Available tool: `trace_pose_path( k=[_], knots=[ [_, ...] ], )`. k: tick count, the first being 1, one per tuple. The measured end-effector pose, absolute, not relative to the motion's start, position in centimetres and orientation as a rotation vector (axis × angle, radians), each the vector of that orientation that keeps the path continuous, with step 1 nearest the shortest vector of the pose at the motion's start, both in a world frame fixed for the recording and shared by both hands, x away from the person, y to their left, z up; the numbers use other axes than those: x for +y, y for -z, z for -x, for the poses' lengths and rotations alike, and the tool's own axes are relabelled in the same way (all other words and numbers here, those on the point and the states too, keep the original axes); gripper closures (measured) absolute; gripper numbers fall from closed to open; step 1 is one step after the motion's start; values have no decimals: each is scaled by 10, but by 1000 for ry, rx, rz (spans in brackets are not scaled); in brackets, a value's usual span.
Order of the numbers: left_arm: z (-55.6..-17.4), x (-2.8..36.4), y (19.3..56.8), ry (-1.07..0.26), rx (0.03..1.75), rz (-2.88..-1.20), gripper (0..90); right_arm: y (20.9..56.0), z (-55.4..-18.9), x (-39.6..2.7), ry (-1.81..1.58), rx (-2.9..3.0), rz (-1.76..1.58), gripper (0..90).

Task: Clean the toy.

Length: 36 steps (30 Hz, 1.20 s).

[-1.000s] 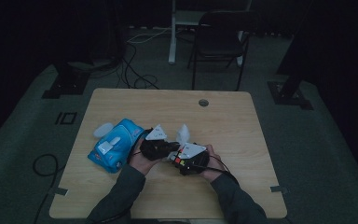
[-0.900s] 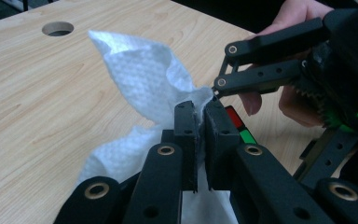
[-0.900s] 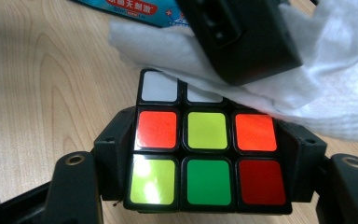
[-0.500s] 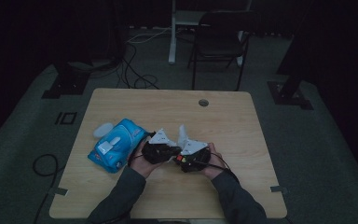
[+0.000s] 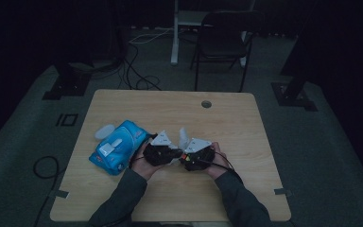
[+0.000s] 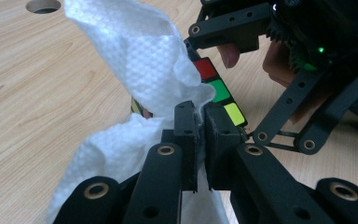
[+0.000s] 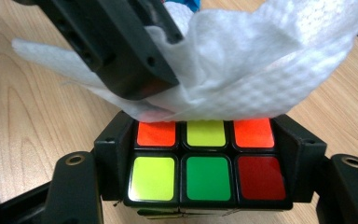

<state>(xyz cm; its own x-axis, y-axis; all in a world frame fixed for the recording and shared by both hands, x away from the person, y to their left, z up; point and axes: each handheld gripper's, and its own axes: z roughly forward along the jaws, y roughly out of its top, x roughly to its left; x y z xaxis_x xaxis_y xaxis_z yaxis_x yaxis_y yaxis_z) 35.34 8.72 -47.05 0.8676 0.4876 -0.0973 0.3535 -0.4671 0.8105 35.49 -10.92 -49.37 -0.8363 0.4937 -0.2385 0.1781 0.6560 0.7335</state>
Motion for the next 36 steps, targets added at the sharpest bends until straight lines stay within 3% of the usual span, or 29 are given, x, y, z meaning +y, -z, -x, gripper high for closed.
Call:
trace_pose_path(
  k=[9, 17, 23, 36],
  knots=[
    [-361, 86, 469, -208, 631, -2075, 849, 493, -352, -105, -1027, 2467, -491, 337],
    [-366, 85, 470, -249, 646, -2056, 782, 494, -349, -100, -1037, 2483, -467, 337],
    [-366, 84, 472, -240, 656, -2062, 850, 495, -350, -100, -1032, 2492, -459, 337],
    [-359, 72, 470, -193, 565, -2123, 864, 495, -353, -100, -1045, 2497, -482, 337]
  ],
)
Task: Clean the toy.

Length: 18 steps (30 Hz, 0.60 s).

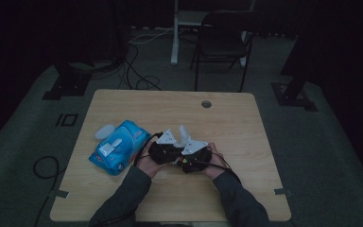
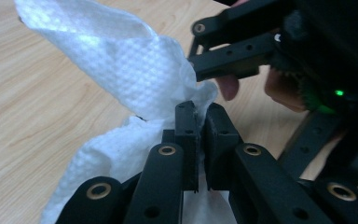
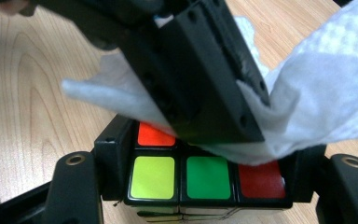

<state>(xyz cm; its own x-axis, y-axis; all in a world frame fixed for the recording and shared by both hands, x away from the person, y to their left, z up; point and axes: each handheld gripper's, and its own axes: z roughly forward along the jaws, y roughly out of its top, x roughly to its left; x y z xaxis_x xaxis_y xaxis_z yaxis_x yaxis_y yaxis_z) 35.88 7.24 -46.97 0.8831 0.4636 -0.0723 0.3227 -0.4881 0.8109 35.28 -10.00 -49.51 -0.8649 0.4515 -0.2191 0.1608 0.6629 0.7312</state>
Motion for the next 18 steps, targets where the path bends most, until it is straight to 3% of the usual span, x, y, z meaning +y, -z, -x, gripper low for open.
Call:
trace_pose_path(
  k=[18],
  knots=[
    [-357, 70, 467, -104, 515, -2119, 865, 493, -354, -104, -1071, 2480, -493, 337]
  ],
)
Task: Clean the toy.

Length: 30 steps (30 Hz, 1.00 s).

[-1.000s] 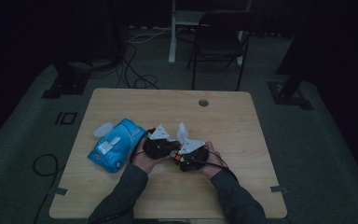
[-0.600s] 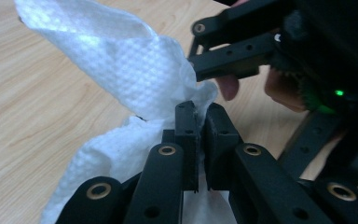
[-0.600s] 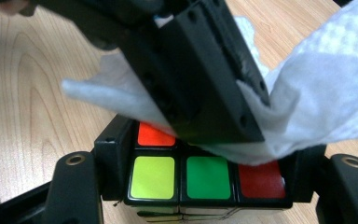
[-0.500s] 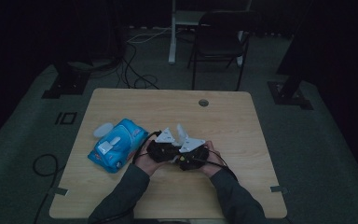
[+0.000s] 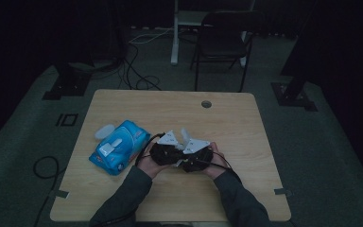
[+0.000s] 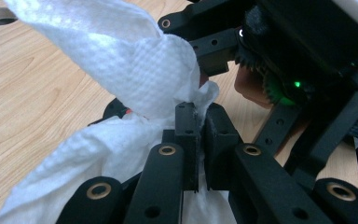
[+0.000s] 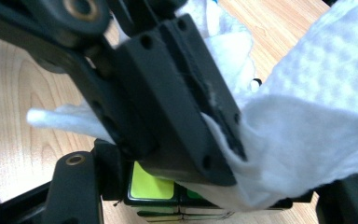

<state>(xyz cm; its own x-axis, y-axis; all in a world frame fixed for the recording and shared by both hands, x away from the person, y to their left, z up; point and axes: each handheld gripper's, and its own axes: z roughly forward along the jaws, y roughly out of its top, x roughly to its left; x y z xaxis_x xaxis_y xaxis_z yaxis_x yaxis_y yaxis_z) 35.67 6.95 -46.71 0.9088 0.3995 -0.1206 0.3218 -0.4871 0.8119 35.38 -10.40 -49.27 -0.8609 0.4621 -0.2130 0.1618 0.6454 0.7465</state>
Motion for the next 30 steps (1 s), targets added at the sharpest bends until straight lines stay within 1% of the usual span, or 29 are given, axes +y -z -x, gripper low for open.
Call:
trace_pose_path(
  k=[12, 16, 18, 20, 21, 22, 24, 30],
  knots=[
    [-363, 85, 466, -187, 591, -2073, 847, 490, -352, -108, -1074, 2474, -484, 337],
    [-365, 92, 467, -199, 619, -2043, 786, 489, -350, -108, -1090, 2470, -472, 337],
    [-366, 94, 467, -212, 640, -2036, 774, 488, -349, -109, -1097, 2470, -468, 337],
    [-368, 97, 469, -215, 665, -2022, 775, 488, -349, -109, -1106, 2466, -463, 338],
    [-369, 99, 469, -202, 674, -2005, 830, 487, -348, -109, -1114, 2463, -458, 338],
    [-370, 100, 470, -212, 697, -2002, 845, 486, -347, -109, -1117, 2461, -452, 338],
    [-370, 100, 471, -228, 703, -2014, 851, 486, -347, -109, -1124, 2459, -450, 338],
    [-369, 101, 473, -209, 710, -1995, 863, 486, -347, -109, -1118, 2463, -442, 338]
  ],
)
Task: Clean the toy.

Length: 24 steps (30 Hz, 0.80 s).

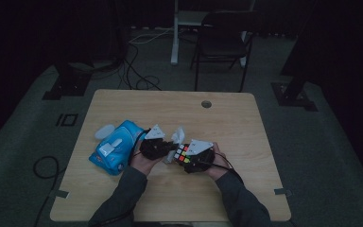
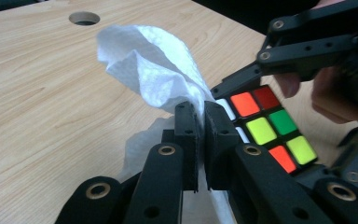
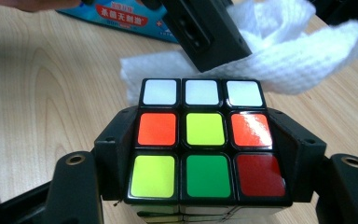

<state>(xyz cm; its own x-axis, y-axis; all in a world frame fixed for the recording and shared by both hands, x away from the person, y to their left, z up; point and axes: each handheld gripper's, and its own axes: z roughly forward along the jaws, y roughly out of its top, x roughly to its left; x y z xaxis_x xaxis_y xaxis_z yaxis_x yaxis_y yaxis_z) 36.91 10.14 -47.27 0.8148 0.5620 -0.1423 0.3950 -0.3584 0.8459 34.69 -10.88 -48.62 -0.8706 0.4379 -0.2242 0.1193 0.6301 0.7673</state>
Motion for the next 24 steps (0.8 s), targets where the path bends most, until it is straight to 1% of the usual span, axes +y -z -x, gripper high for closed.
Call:
trace_pose_path(
  k=[8, 16, 22, 24],
  knots=[
    [-363, 102, 465, -164, 670, -1966, 862, 493, -354, -112, -1054, 2452, -502, 338],
    [-362, 100, 466, -89, 640, -1959, 853, 495, -355, -112, -1054, 2443, -530, 338],
    [-361, 98, 463, -87, 623, -1964, 851, 497, -359, -113, -1019, 2434, -574, 338],
    [-362, 99, 464, -110, 640, -1969, 847, 496, -359, -114, -1034, 2435, -573, 338]
  ],
)
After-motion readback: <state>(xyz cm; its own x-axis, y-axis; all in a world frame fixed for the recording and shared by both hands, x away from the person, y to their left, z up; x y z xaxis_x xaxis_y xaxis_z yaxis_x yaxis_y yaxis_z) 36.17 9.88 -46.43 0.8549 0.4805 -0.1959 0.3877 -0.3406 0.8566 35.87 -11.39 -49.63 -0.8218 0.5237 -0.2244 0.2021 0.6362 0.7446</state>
